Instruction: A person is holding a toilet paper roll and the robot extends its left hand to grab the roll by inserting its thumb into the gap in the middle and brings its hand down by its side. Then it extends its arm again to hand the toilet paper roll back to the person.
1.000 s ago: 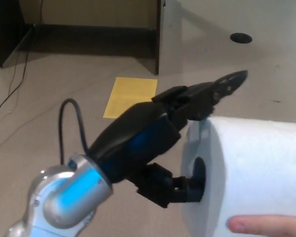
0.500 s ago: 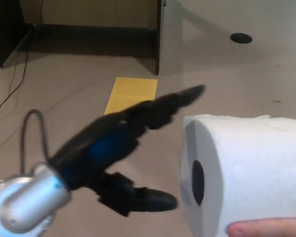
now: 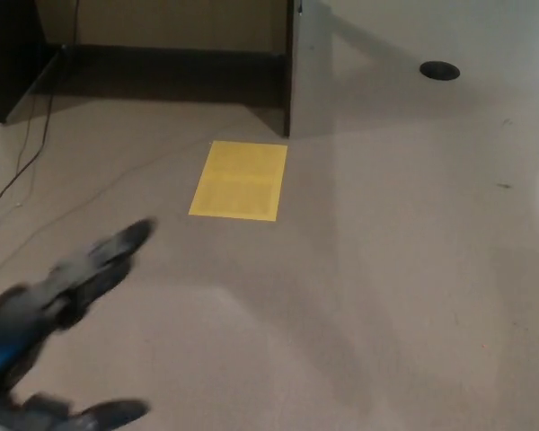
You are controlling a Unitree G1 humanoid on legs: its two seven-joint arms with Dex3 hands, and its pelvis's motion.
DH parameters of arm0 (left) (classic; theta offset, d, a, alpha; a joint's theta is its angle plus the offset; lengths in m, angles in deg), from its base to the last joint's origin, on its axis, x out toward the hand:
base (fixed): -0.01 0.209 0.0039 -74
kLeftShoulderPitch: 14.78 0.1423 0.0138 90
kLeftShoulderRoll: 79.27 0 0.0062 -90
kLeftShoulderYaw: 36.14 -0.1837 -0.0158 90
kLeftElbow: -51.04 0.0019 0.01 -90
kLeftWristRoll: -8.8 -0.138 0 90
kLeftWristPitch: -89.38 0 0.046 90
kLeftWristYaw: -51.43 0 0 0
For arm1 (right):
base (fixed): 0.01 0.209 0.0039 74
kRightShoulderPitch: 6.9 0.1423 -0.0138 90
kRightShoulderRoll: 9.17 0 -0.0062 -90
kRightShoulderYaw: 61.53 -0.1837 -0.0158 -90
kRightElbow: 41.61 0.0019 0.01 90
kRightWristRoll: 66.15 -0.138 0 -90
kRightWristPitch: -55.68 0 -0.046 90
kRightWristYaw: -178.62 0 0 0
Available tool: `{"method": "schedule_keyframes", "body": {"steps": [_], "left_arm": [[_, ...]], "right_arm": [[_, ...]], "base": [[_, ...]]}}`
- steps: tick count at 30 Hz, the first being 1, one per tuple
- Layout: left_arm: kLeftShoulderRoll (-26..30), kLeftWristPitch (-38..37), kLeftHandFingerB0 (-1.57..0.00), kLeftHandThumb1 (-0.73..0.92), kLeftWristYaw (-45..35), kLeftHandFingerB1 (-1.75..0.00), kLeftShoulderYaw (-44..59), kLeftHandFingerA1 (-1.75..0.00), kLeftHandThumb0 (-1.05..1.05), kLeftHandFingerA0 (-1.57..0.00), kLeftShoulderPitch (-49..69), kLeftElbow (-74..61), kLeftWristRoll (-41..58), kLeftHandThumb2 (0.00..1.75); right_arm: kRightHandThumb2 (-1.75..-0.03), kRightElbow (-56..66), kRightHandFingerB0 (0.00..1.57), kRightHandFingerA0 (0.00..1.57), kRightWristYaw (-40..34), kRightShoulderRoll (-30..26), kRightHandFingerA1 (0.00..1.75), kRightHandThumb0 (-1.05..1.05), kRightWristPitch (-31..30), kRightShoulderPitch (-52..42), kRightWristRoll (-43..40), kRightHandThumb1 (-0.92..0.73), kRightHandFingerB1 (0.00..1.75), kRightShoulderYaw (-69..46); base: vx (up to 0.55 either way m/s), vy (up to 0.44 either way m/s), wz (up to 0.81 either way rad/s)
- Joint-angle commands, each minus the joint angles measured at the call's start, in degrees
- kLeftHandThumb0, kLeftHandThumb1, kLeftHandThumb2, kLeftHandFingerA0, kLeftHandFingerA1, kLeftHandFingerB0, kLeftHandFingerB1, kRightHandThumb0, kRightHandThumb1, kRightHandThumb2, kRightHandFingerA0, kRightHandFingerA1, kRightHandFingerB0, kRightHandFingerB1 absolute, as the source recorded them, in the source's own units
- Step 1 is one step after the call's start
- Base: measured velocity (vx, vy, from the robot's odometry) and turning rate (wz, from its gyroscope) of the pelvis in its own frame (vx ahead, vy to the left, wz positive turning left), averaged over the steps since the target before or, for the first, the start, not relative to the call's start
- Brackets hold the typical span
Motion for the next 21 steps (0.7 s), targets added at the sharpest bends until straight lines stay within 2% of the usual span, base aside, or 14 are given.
{"method": "schedule_keyframes", "body": {"steps": [1,2,4,5,6,8,9,10,11,12,13,19,20,21], "left_arm": [[-3.14,-21.53,0.0,0.32,2.49,-0.05,5.28,-0.16,-0.4,0.0,10.73,22.09,-0.1,0.65],[-3.68,-22.47,0.0,0.3,3.35,-0.1,5.61,-0.14,-0.37,0.0,11.38,25.54,-0.43,0.64],[-3.32,-26.0,0.0,0.31,5.96,-0.07,5.81,-0.15,-0.41,0.0,11.81,34.67,-2.61,0.64],[-2.09,-28.98,0.0,0.32,10.92,-0.13,4.37,-0.22,-0.46,0.0,11.05,40.52,-7.36,0.68],[-1.41,-30.54,0.0,0.31,12.88,-0.16,3.87,-0.22,-0.42,0.0,10.84,45.16,-8.84,0.67],[-0.32,-31.01,0.0,0.3,17.2,-0.25,2.61,-0.37,-0.38,-0.01,7.91,53.94,-10.81,0.71],[-0.08,-30.9,-0.07,0.45,18.8,-0.19,2.38,-0.37,-0.4,-0.09,7.21,56.92,-11.23,0.6],[0.05,-30.89,-0.07,0.45,20.05,-0.19,2.24,-0.37,-0.4,-0.09,6.5,59.88,-11.33,0.6],[0.7,-30.52,0.0,0.33,22.14,-0.31,1.4,-0.44,-0.38,0.0,6.03,62.43,-12.59,0.74],[1.41,-30.54,-0.08,0.42,24.96,-0.25,0.4,-0.4,-0.46,-0.08,5.27,65.77,-14.07,0.65],[2.03,-30.32,0.0,0.37,26.93,-0.48,-0.3,-0.5,-0.26,-0.02,4.98,68.5,-15.01,0.89],[1.17,-27.36,0.0,0.4,25.41,-0.48,-0.02,-0.5,-0.23,-0.02,7.1,71.43,-11.88,0.89],[1.61,-26.76,-0.13,0.45,25.04,-0.3,-0.1,-0.36,-0.36,-0.15,6.73,72.44,-11.45,0.59],[1.75,-26.57,-0.15,0.47,25.17,-0.27,-0.4,-0.36,-0.3,-0.23,6.13,73.13,-11.47,0.54]], "right_arm": [[-0.62,-0.2,0.55,0.73,-0.61,-1.99,0.63,-0.39,0.41,-2.29,-0.16,-0.72,0.45,-0.32],[-0.62,-0.15,0.55,0.74,-0.95,-2.06,0.61,-0.37,0.51,-2.51,0.04,-0.72,0.44,-0.17],[-0.62,-0.13,0.55,0.72,-1.51,-2.22,0.57,-0.37,0.62,-2.52,0.36,-0.72,0.44,0.06],[-0.62,0.01,0.55,0.71,-0.91,-2.77,0.57,-0.37,0.54,-1.95,-0.29,-0.72,0.44,-0.61],[-0.61,-0.03,0.55,0.71,-0.58,-2.76,0.56,-0.37,0.56,-1.92,-0.77,-0.71,0.44,-1.04],[-0.61,-0.2,0.54,0.7,0.51,-3.01,0.56,-0.36,0.12,-0.27,-1.67,-0.71,0.43,-1.95],[-0.62,-0.25,0.53,0.7,0.61,-2.99,0.56,-0.37,0.09,-0.17,-1.76,-0.71,0.43,-2.04],[-0.62,-0.28,0.53,0.7,0.54,-2.98,0.56,-0.37,0.07,-0.13,-1.71,-0.71,0.43,-2.0],[-0.62,-0.28,0.54,0.7,0.24,-3.0,0.56,-0.37,0.22,-0.2,-1.64,-0.71,0.44,-1.97],[-0.62,-0.32,0.54,0.7,-0.07,-3.04,0.55,-0.38,0.17,-0.18,-1.31,-0.72,0.43,-1.71],[-0.62,-0.35,0.54,0.71,-0.2,-2.83,0.57,-0.37,0.22,-0.42,-1.22,-0.72,0.43,-1.59],[-0.61,-0.66,0.54,0.7,-0.92,-2.87,0.56,-0.36,1.21,-3.93,-1.03,-0.71,0.44,-1.24],[-0.61,-0.62,0.54,0.69,-0.67,-2.55,0.56,-0.37,0.89,-3.87,-1.02,-0.71,0.44,-1.17],[-0.62,-0.66,0.55,0.68,-0.47,-2.45,0.54,-0.38,0.74,-3.61,-1.2,-0.71,0.44,-1.35]], "base": [[0.0,0.0,0.0],[0.0,0.0,0.0],[0.0,0.0,0.0],[0.0,0.0,0.0],[0.0,0.0,0.0],[0.0,0.0,0.0],[0.0,0.0,0.0],[0.0,0.0,0.0],[0.0,0.0,0.0],[0.0,0.0,0.0],[0.0,0.0,0.0],[0.0,0.0,0.0],[0.0,0.0,0.0],[0.0,0.0,0.0]]}}
